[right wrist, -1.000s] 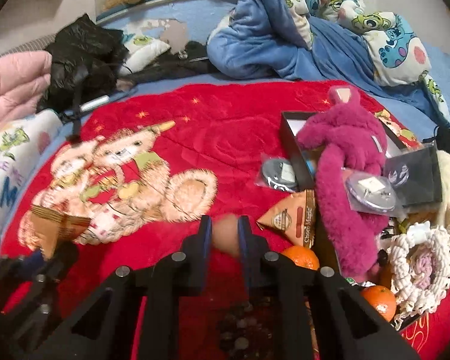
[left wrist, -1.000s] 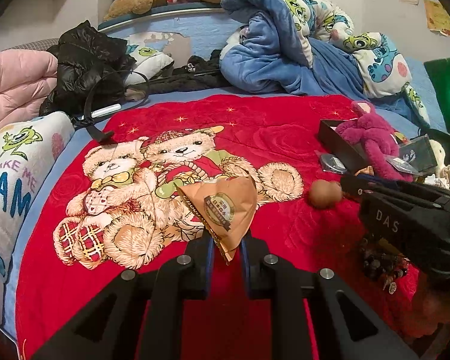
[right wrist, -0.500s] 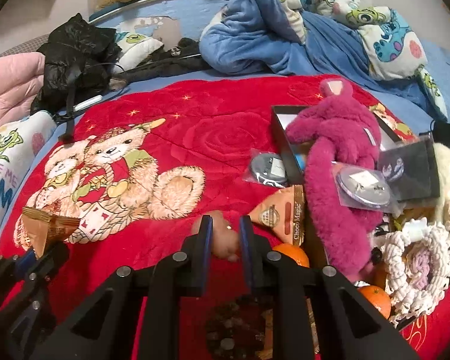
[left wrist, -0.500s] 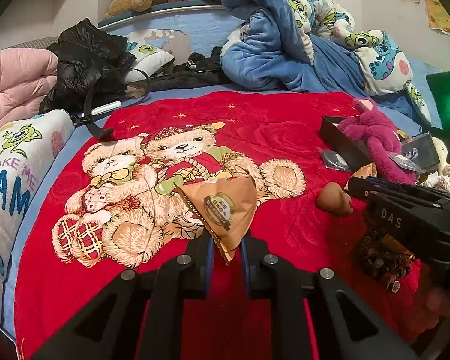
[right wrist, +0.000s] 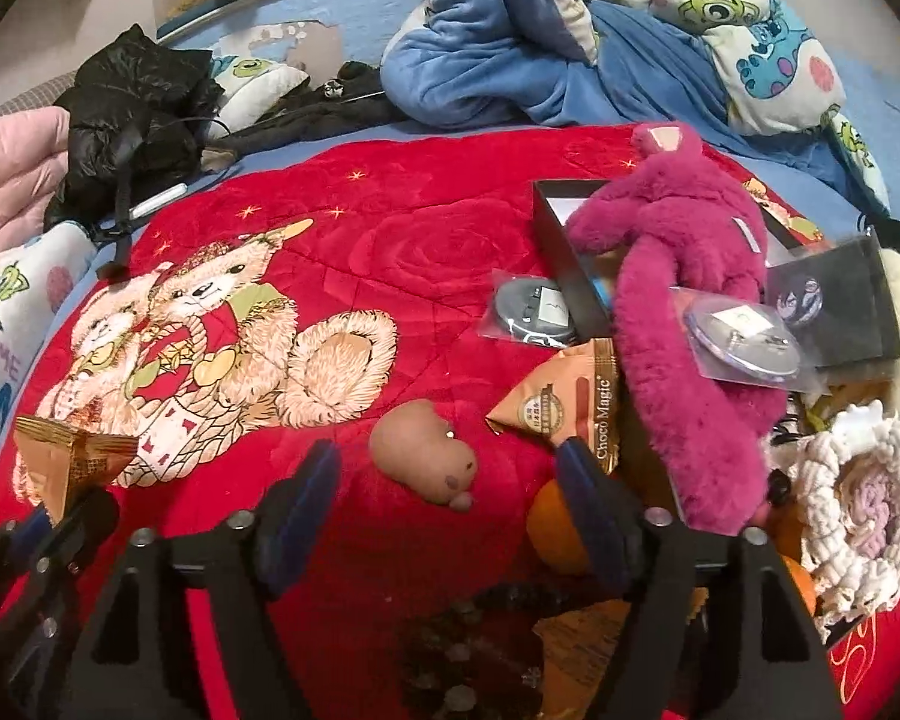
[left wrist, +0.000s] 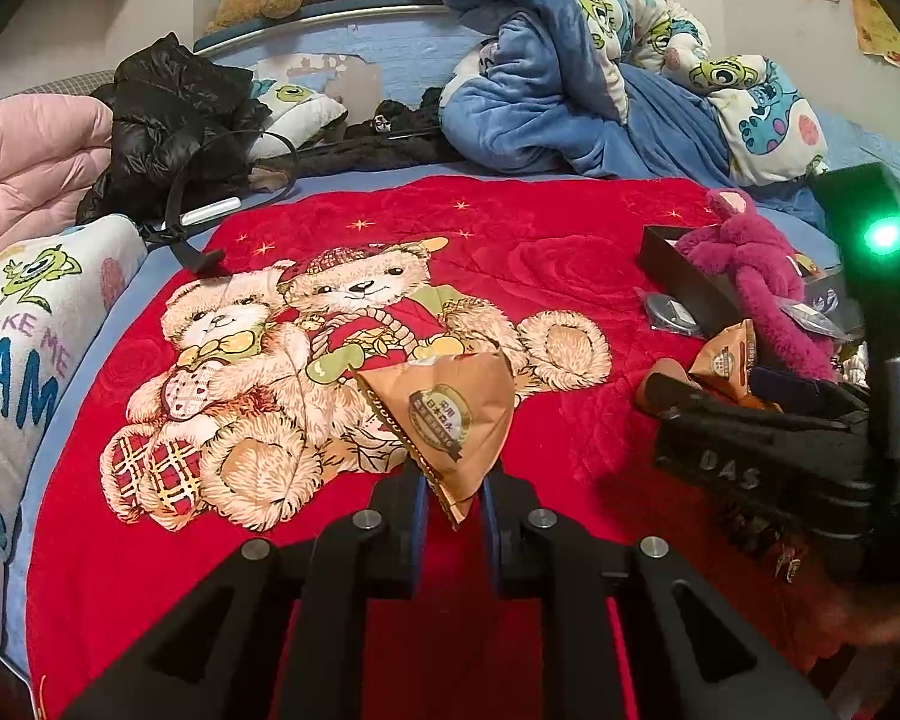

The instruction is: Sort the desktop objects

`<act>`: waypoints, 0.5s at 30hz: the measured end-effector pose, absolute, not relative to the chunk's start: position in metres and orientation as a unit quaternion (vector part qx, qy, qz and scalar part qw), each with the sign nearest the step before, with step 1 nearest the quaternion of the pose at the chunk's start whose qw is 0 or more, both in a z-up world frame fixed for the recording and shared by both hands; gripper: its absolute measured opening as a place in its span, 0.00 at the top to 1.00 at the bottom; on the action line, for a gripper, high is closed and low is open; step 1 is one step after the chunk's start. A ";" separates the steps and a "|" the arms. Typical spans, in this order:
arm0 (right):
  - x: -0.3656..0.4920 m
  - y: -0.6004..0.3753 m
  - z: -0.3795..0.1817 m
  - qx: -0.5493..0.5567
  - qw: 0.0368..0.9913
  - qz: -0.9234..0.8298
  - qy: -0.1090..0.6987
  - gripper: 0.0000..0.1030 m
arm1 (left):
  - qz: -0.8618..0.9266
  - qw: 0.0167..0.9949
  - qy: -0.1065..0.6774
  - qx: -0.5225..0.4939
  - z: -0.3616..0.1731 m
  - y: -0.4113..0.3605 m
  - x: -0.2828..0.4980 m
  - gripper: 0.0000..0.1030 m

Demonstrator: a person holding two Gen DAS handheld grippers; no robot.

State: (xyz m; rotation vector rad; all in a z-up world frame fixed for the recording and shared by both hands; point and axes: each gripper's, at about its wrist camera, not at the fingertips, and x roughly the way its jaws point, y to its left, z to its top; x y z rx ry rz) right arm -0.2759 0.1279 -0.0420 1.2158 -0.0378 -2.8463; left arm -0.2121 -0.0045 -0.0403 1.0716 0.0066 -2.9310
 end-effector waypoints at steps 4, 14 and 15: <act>-0.282 0.121 -0.049 0.394 0.025 -0.919 0.005 0.17 | -0.939 0.009 0.002 0.344 -0.040 -0.005 -0.213 0.84; -0.285 0.111 -0.054 0.400 0.058 -0.914 0.023 0.09 | -0.939 0.009 0.002 0.344 -0.041 -0.006 -0.214 0.84; -0.284 0.109 -0.054 0.402 0.062 -0.913 0.029 0.17 | -0.939 0.010 0.002 0.344 -0.042 -0.006 -0.214 0.84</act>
